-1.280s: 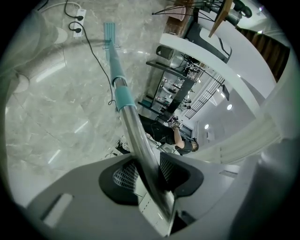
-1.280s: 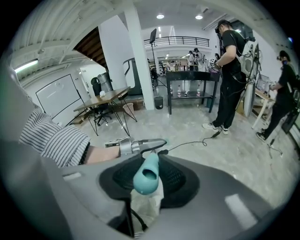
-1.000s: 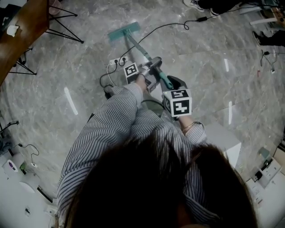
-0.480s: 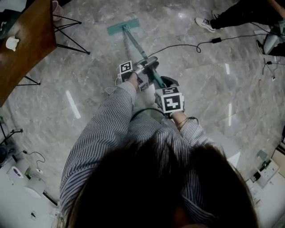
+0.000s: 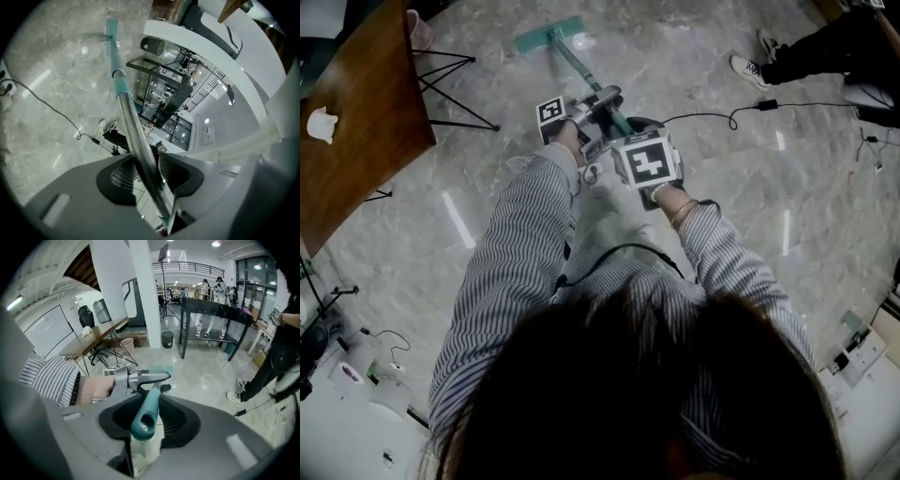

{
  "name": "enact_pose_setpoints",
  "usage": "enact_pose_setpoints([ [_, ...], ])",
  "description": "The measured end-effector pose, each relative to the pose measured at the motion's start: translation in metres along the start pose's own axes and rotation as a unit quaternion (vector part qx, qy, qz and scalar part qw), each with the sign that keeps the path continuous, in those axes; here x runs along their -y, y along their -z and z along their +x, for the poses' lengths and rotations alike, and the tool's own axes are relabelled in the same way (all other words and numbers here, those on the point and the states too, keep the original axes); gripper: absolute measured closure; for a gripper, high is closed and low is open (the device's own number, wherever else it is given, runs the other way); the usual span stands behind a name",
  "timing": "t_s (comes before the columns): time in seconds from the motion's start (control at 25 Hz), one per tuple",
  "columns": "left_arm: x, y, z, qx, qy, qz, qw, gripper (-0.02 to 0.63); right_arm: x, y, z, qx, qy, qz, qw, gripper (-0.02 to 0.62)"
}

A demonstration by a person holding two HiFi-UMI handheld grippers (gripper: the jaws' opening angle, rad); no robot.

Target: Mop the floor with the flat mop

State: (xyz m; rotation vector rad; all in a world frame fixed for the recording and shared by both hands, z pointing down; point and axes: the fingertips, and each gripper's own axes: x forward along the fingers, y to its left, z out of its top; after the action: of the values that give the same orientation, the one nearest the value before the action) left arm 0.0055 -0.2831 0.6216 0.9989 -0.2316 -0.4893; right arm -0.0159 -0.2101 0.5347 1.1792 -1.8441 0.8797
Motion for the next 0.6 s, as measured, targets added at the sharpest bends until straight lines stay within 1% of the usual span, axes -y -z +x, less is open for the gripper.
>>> enact_pose_setpoints([
  [0.12,0.021,-0.036,0.015,0.008,-0.001,0.002,1.0000,0.469,0.012,-0.048,0.018,0.013,0.010,-0.014,1.000,0.480],
  [0.2,0.032,-0.059,0.020,0.022,0.008,-0.001,0.9997,0.471,0.013,-0.065,0.032,0.005,0.008,-0.009,1.000,0.479],
  [0.28,0.036,-0.078,0.021,0.030,0.010,-0.004,0.9995,0.472,0.011,-0.073,0.046,-0.007,0.005,-0.006,1.000,0.479],
  [0.4,0.039,-0.098,0.021,0.041,0.011,-0.010,0.9991,0.477,0.008,-0.087,0.062,-0.008,0.011,-0.013,1.000,0.479],
  [0.52,0.042,-0.111,0.023,0.055,0.024,-0.018,0.9981,0.482,0.012,-0.090,0.071,-0.009,0.017,0.007,1.000,0.482],
  [0.6,0.043,-0.115,0.024,0.056,0.024,-0.019,0.9979,0.482,0.012,-0.092,0.075,-0.006,0.013,0.019,1.000,0.482],
])
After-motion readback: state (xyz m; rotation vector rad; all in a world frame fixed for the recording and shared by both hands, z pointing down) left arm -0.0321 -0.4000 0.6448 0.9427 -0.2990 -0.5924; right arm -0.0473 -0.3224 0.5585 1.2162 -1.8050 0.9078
